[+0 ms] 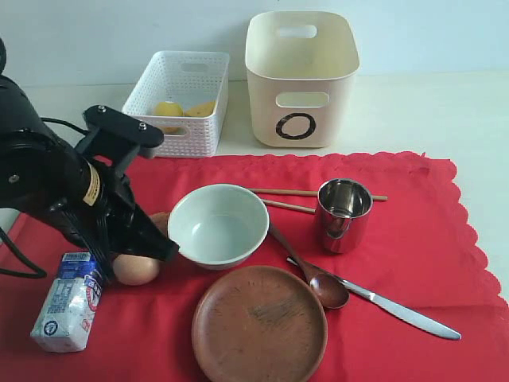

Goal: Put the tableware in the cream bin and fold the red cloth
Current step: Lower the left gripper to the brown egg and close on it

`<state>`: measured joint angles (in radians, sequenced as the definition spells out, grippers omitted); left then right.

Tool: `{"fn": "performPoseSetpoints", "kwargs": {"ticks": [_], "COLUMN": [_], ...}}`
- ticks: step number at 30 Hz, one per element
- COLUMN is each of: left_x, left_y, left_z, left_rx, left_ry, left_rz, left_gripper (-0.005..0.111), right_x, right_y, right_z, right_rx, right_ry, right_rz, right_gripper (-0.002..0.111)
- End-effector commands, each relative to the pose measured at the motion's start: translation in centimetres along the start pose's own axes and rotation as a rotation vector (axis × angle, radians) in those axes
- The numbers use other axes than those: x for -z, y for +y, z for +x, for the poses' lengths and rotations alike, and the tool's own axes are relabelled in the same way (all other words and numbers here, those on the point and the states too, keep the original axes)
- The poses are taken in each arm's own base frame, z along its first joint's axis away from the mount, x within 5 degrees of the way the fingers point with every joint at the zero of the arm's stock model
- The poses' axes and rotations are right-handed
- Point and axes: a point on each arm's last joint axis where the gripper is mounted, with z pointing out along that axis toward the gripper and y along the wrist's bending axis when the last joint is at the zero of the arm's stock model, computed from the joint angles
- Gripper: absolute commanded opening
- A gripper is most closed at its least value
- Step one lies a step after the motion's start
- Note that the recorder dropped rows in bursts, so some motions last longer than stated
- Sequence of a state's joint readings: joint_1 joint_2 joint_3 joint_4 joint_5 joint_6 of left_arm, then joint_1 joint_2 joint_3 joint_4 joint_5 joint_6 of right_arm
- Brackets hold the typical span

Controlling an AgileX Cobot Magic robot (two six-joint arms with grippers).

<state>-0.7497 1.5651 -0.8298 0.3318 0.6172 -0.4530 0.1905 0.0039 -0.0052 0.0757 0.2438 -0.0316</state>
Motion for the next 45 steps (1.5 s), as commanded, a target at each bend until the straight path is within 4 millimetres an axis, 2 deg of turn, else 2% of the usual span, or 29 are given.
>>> {"fn": "performPoseSetpoints", "kwargs": {"ticks": [1,6,9,21,26,45], "left_x": [0.1,-0.1,-0.9,-5.6,-6.9,-7.3], "left_y": [-0.4,-0.4,-0.7,-1.5,-1.7,-1.8], "left_z": [-0.1,-0.1,0.2,1.1,1.6,1.7], "left_rx": [-0.007,-0.008,-0.014,-0.047,-0.044,-0.042], "left_ry": [-0.026,-0.032,-0.034,0.078,0.126,0.134], "left_rz": [0.024,0.029,0.041,0.034,0.029,0.031], "left_gripper": [0.026,0.051,0.059,0.058,0.058,0.056], "right_x": [0.0,0.0,0.0,0.0,0.0,0.0], "right_y": [0.0,0.0,0.0,0.0,0.0,0.0], "right_z": [0.1,0.1,0.1,0.1,0.1,0.1], "right_rx": [0.001,0.001,0.001,0.001,0.001,0.001], "right_ry": [-0.003,-0.003,-0.005,-0.005,-0.005,-0.005], "right_rz": [-0.002,-0.002,-0.002,-0.002,-0.002,-0.002], "right_gripper": [0.000,0.000,0.000,0.000,0.000,0.000]}}
